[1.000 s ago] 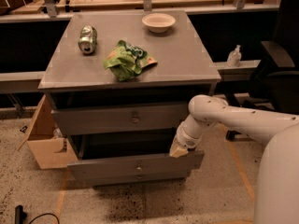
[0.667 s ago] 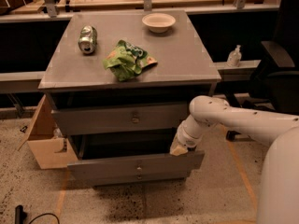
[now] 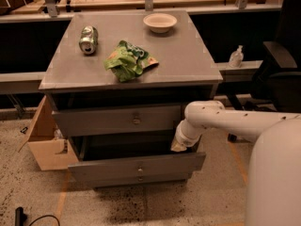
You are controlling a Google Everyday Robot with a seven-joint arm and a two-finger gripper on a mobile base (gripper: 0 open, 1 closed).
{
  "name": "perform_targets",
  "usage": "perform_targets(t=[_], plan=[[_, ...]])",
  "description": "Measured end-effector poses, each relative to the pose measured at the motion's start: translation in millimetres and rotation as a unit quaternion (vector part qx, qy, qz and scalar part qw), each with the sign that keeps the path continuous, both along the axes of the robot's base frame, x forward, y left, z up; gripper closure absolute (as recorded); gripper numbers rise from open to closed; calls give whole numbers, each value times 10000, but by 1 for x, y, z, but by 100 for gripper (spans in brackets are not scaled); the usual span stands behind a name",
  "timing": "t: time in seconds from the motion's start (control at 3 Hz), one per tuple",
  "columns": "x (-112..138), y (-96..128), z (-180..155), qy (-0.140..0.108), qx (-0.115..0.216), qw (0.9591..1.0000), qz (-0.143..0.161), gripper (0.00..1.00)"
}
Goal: Open middle drawer
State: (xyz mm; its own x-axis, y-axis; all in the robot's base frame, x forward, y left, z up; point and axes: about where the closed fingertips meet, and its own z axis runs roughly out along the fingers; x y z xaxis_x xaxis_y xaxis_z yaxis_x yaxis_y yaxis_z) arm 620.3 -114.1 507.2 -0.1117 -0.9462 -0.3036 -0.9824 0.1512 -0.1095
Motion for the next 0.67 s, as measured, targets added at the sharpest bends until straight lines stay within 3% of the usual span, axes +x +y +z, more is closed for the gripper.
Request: perform_targets(t=[0.67], plan=[[14, 9, -31, -431, -276, 9986, 150, 100]])
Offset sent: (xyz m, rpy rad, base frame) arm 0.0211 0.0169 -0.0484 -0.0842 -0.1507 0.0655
